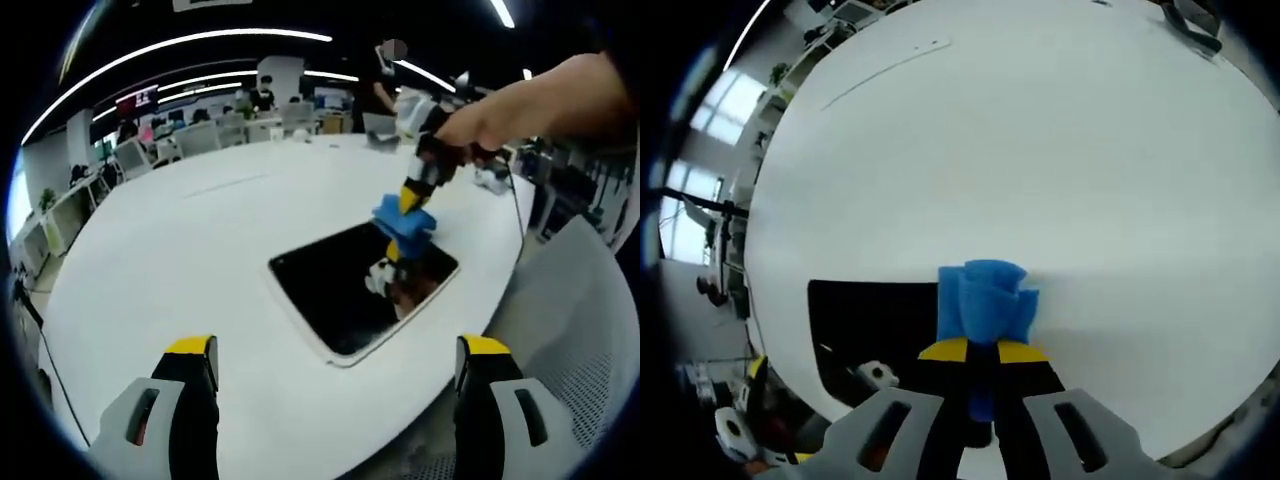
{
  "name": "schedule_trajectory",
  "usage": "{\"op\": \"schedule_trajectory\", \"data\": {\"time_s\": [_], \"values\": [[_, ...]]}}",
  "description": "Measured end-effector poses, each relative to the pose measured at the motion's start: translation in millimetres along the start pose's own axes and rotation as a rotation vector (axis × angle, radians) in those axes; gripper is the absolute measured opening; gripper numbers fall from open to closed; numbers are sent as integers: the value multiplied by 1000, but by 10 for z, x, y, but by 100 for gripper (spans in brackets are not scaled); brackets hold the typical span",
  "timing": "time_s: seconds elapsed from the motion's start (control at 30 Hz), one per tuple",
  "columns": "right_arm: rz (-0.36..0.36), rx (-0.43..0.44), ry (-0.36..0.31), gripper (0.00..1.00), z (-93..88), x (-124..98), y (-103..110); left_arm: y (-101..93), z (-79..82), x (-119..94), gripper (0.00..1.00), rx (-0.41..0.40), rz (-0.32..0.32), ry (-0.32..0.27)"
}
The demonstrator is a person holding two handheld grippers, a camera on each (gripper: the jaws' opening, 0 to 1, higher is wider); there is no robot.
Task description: Wipe the mirror surface with the cleaning cloth until all visible marks leave the cleaned area.
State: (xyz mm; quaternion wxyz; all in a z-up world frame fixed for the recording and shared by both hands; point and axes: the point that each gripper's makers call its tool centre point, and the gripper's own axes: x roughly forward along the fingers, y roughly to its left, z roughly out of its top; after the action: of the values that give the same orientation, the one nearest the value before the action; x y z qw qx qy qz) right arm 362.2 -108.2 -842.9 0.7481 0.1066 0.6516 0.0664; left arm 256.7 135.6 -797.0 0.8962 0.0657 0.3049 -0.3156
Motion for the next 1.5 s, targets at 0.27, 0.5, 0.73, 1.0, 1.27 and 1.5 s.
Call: {"op": "schedule_trajectory", "data": {"time_s": [0.27,0.5,0.73,1.0,1.27,1.5], "values": [[2,-6,12,2,-22,58,96,95,-48,-69,99,-19,1,6],[4,-18,25,2,9,179,211,245,-108,-169,99,-1,9,17],[-1,-24,23,2,35,232,277,279,-148,-210,99,13,-9,22],[-3,-23,14,2,13,241,364,306,-121,-239,99,12,-25,9],[10,-31,3,3,16,284,576,529,-167,-338,99,-3,4,15],[15,-49,4,3,16,328,761,676,-172,-407,99,-40,11,-9]]}}
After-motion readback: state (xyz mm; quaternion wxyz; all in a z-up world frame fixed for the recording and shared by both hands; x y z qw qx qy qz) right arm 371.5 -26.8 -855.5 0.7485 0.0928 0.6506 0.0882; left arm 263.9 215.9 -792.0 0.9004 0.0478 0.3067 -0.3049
